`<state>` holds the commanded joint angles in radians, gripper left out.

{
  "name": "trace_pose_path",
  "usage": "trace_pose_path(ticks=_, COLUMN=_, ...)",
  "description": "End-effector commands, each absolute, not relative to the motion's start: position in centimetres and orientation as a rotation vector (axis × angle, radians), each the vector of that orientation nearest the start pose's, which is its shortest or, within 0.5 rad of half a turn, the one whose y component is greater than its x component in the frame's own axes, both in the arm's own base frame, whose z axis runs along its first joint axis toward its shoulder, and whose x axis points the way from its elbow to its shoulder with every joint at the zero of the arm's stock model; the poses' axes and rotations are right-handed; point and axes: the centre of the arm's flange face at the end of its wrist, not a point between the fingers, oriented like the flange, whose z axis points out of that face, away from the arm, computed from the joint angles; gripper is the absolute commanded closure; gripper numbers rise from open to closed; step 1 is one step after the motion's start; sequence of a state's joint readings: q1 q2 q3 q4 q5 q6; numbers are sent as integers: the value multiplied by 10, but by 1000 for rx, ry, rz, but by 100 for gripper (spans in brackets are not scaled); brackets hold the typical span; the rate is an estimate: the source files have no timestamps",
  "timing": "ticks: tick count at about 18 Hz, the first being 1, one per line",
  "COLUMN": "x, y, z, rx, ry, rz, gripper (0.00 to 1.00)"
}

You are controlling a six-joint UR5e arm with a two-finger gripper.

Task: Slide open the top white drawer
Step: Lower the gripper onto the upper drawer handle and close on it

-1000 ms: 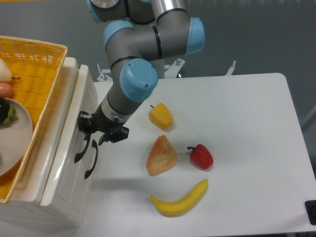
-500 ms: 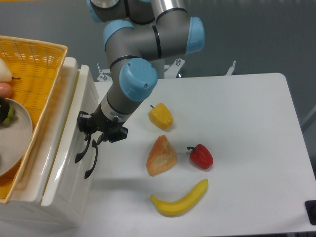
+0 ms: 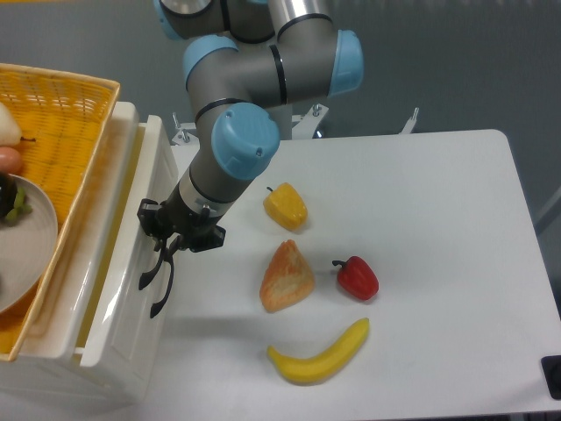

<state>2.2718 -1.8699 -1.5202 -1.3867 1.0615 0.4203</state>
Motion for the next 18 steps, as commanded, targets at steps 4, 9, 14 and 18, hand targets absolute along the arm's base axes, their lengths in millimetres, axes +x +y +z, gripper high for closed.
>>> trace_pose_path(ticks=4, x=-248, y=575, z=379, rx=-2815, ry=-424, rz=-676, gripper=75)
trace_pose_path(ticks=9, x=-251, y=575, z=380, rx=-2812, ry=-422, rz=-669, gripper=77)
trace_pose_path(ticks=14, x=-256, y=572, z=381, rx=-2808, ry=-422, rz=-661, gripper=79)
trace_pose_path(ticks=18, x=-258, y=574, z=383, rx=-2807, ry=-420, rz=-655, gripper=79)
